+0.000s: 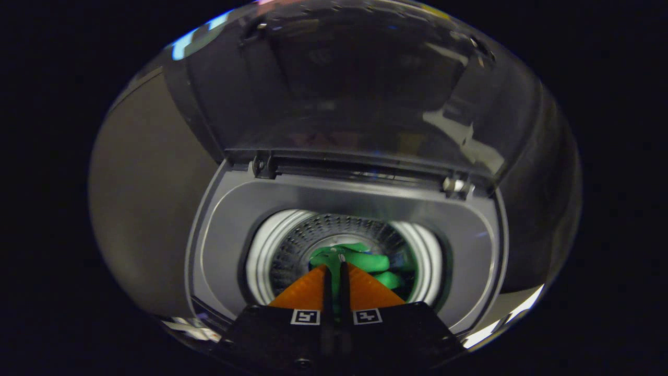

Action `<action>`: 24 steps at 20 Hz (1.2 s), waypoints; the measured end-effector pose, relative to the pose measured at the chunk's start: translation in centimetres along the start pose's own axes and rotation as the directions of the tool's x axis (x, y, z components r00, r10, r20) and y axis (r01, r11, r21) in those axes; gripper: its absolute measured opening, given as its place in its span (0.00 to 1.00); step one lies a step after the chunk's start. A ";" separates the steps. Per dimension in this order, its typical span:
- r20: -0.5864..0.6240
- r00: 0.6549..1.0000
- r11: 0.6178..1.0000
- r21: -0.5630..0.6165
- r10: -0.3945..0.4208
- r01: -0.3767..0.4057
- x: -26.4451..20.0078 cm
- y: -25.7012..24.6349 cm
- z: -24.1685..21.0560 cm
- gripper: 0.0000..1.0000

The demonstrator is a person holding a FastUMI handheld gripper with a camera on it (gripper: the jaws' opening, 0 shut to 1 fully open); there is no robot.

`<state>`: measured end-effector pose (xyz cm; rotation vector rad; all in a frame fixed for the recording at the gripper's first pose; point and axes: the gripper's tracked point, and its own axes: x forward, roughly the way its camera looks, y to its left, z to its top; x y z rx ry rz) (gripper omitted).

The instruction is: Put the clothes into the washing machine and then close the washing machine lid.

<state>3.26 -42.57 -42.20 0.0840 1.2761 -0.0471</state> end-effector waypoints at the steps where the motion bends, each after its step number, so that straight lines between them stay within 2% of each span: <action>1: 0.024 0.999 1.000 0.020 -0.021 0.020 -0.1 -0.7 0.8 0.10; 3: 0.049 0.999 0.999 0.053 0.003 -0.006 0.5 -0.5 1.4 0.11; 5: 0.042 0.996 0.993 0.088 0.077 -0.080 0.7 0.5 1.4 0.54; 7: 0.041 0.998 0.989 0.133 0.055 -0.060 1.1 -0.2 1.1 0.97; 10: 0.039 0.999 0.989 0.149 0.018 -0.024 1.0 -1.5 1.0 0.99; 14: 0.036 0.999 0.990 0.137 0.041 -0.045 0.2 -1.4 1.2 0.99; 18: 0.144 0.988 0.995 0.076 0.052 -0.064 -3.3 -0.7 5.1 0.99; 20: 0.251 0.962 0.993 0.031 0.105 -0.116 -6.8 0.1 8.6 0.99; 22: 0.373 0.916 0.988 -0.018 0.148 -0.153 -10.5 0.2 12.9 0.99; 24: 0.479 0.865 0.987 -0.024 0.151 -0.159 -14.4 0.2 17.6 0.99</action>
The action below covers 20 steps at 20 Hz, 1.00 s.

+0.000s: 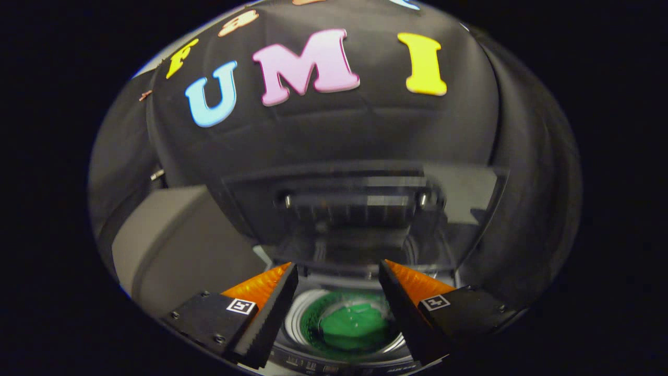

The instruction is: Put the clothes into the washing machine and then close the washing machine lid.

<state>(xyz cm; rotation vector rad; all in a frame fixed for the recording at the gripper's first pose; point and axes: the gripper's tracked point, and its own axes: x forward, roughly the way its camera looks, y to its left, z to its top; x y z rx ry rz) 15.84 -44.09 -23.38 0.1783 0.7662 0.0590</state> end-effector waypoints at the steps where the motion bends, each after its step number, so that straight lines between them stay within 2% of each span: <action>1: 0.044 0.999 1.000 0.004 0.004 -0.004 -0.3 0.3 2.6 0.98; 5: 0.165 0.986 1.000 -0.003 0.004 -0.004 1.3 0.8 10.9 0.98; 7: 0.174 0.985 1.000 -0.013 -0.006 0.008 3.9 0.7 12.7 0.98; 9: 0.128 0.991 0.999 -0.025 -0.036 0.039 7.4 -0.4 11.6 0.98; 10: 0.044 0.996 0.997 -0.023 -0.077 0.078 9.2 -1.5 9.3 0.98; 11: 0.087 0.995 0.998 -0.046 -0.045 0.050 10.6 -1.5 10.2 0.98; 12: 0.072 0.994 0.997 0.000 -0.078 0.078 12.7 -2.1 8.1 0.98; 15: 0.116 0.988 0.994 -0.029 -0.104 0.108 16.3 -1.4 6.1 0.99; 16: 0.120 0.987 0.993 -0.033 -0.107 0.111 15.6 -1.6 5.4 1.00; 18: 0.120 0.986 0.992 -0.031 -0.120 0.124 13.1 -1.8 7.4 1.00; 20: 0.130 0.984 0.992 -0.033 -0.119 0.124 12.8 -1.7 7.5 1.00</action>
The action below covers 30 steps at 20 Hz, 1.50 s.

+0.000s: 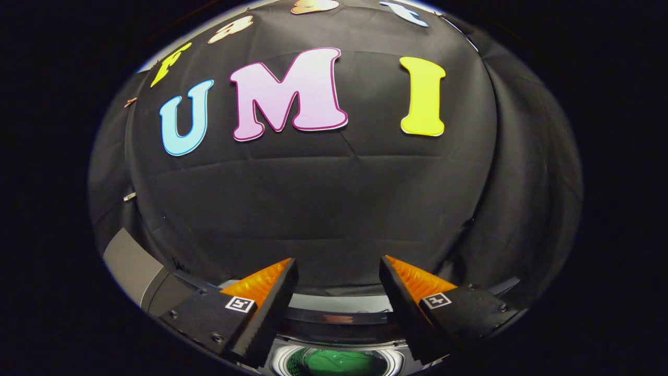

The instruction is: Put the clothes into the washing machine and then close the washing machine lid.

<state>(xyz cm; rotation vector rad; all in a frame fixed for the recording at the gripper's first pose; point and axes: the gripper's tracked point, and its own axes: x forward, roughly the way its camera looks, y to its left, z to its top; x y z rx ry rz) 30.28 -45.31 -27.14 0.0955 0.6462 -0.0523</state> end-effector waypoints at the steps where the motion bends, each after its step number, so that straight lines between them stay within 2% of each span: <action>1: 0.009 1.000 1.000 -0.004 0.002 -0.002 0.0 0.1 0.0 1.00; 14: 0.025 0.997 0.997 -0.010 -0.074 0.075 -1.0 -0.9 -0.3 1.00; 30: -0.006 0.997 0.997 -0.020 -0.080 0.080 -3.7 -0.8 -2.5 0.99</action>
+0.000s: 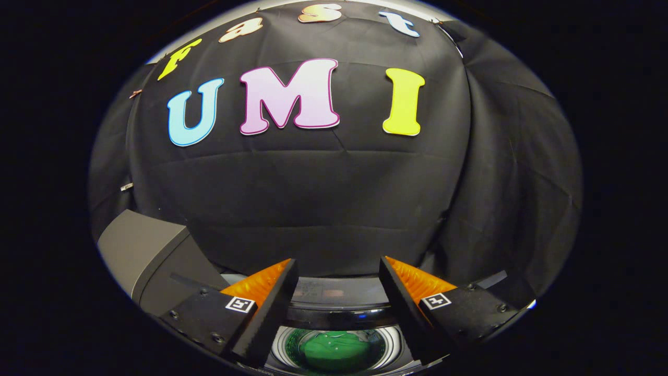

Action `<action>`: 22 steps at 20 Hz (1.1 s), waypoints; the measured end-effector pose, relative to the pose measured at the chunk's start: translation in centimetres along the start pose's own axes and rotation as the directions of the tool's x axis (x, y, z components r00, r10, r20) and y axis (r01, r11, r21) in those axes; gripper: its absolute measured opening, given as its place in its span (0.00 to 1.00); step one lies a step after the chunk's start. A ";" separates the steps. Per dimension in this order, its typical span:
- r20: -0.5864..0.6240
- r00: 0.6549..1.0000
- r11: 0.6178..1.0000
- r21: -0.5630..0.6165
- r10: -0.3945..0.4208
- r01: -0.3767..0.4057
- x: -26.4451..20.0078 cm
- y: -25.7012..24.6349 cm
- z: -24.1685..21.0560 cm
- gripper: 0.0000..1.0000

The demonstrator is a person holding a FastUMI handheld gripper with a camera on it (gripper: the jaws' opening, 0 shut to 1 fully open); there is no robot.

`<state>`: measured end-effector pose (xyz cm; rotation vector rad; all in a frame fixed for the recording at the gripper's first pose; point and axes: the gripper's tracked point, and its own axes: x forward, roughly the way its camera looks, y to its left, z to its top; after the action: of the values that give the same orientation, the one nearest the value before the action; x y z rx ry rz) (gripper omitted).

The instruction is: Put the clothes into the washing machine and then close the washing machine lid.

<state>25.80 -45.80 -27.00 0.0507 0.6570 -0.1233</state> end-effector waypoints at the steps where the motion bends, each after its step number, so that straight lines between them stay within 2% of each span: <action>1: -0.028 1.000 1.000 0.002 0.005 -0.005 -0.4 0.0 -0.6 1.00; 5: -0.156 0.987 0.999 0.023 0.026 -0.023 -2.0 0.6 -4.5 0.99; 7: -0.325 0.945 1.000 0.000 0.029 -0.030 -4.2 0.6 -8.9 0.99; 8: -0.365 0.931 0.999 -0.018 0.022 -0.030 -4.9 0.8 -10.7 0.99; 11: -0.352 0.936 0.998 -0.052 0.025 -0.046 -5.4 1.3 -12.2 1.00; 16: -0.259 0.963 0.991 -0.084 0.079 -0.104 -5.0 1.8 -10.3 0.99; 19: -0.207 0.973 0.991 -0.064 0.106 -0.121 -5.5 2.0 -9.2 0.99; 22: -0.132 0.983 0.991 -0.034 0.124 -0.130 -6.0 2.4 -6.3 0.99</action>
<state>17.55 -42.29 -28.26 0.0596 0.7841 0.0173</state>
